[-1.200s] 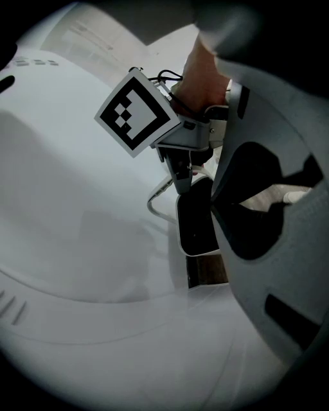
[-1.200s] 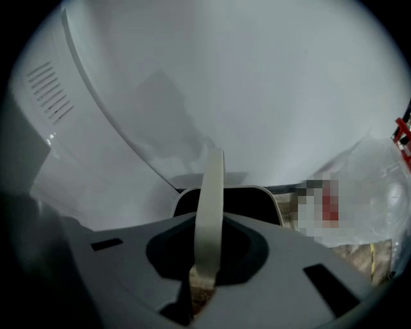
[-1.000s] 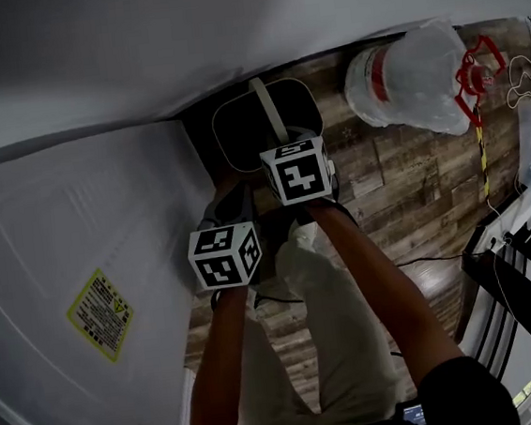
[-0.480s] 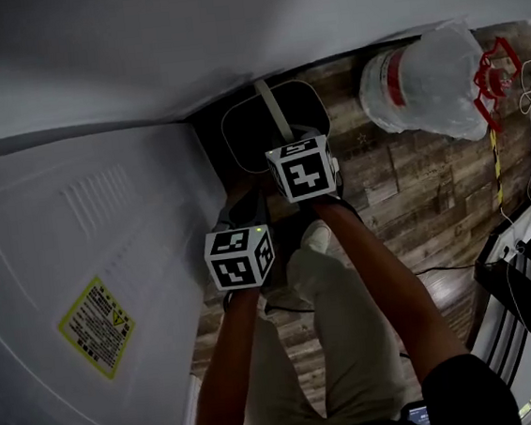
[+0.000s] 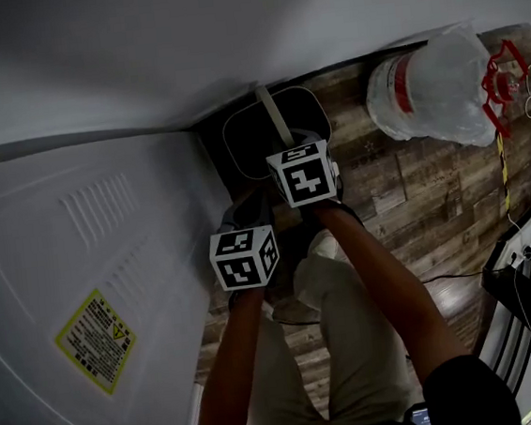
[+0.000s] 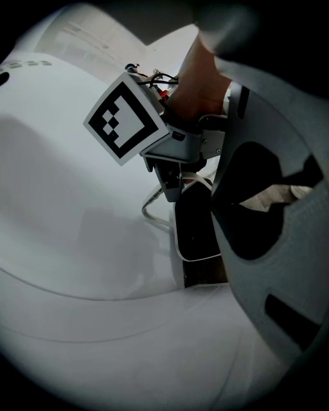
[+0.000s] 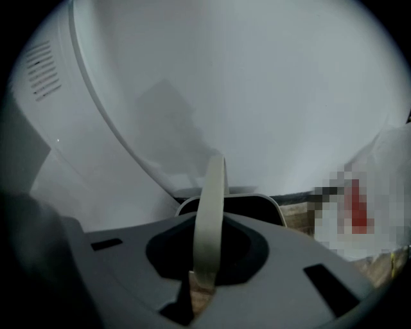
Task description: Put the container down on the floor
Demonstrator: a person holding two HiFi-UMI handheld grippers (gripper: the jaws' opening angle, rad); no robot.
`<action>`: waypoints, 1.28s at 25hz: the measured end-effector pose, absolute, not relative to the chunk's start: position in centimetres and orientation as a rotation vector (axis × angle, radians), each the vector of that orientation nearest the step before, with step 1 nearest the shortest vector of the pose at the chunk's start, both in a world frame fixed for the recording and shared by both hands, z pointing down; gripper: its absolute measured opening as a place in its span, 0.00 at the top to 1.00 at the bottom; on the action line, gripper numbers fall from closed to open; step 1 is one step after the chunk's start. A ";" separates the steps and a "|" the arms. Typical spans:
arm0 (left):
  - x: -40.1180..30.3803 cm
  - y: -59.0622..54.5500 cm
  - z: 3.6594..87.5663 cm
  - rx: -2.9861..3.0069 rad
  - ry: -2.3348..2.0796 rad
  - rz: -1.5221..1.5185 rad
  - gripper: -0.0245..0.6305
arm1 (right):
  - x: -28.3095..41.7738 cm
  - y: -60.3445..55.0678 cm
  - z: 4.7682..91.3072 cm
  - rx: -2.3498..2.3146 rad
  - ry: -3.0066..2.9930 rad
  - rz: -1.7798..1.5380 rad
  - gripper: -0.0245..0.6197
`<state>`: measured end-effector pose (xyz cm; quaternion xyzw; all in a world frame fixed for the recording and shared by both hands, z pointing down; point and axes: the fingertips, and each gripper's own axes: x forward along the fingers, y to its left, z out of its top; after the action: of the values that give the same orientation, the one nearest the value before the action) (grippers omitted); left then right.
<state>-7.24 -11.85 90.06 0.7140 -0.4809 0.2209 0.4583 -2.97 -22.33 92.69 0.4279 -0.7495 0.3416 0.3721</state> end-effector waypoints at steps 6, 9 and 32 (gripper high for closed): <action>-7.4 -11.2 90.9 1.728 -1.186 0.539 0.94 | -2.7 -21.2 92.6 1.092 -1.912 0.886 0.91; -7.2 -10.6 91.3 1.720 -1.168 0.554 0.94 | -2.5 -20.5 92.5 1.102 -1.905 0.865 0.91; -2.1 -11.4 92.7 1.778 -1.158 0.595 0.94 | 4.6 -18.8 94.4 1.206 -1.856 0.900 0.91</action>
<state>-2.15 -11.37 92.65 0.7196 -0.4688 0.2410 0.4520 4.64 -18.77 94.44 0.4696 -0.7225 0.3503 0.3672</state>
